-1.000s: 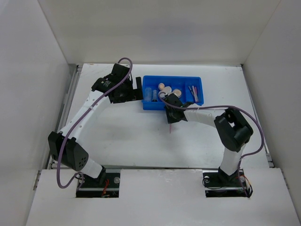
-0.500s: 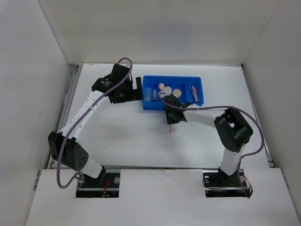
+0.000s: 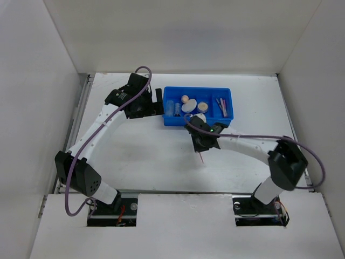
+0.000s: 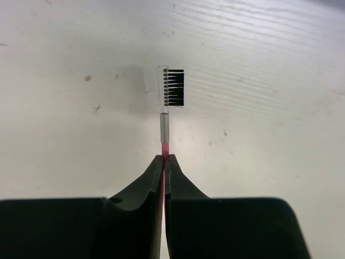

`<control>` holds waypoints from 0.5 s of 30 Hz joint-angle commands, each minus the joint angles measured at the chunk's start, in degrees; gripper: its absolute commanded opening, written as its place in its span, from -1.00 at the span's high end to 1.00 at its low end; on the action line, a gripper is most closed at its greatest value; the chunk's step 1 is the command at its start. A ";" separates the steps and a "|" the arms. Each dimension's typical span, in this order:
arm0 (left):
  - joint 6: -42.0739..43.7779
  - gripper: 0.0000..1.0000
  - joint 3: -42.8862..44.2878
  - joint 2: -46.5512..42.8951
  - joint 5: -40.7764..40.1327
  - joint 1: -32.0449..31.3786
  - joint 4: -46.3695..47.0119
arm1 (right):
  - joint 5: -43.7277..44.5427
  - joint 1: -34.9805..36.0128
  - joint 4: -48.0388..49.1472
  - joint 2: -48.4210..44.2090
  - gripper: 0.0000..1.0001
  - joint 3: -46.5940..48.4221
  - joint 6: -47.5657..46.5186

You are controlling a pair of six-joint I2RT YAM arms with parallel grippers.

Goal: Organize the makeup

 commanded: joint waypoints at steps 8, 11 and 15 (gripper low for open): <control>0.06 -1.00 0.34 -2.39 -0.36 0.34 0.52 | 18.46 -4.68 -7.95 -15.28 0.92 7.19 2.81; 0.68 -1.00 0.34 -2.39 -0.36 0.34 0.52 | 19.71 -9.95 -3.56 -11.06 0.92 12.46 -2.72; 1.29 -1.00 0.34 -2.92 -0.36 0.34 -0.71 | 16.83 -18.12 1.19 -4.47 0.92 21.85 -8.52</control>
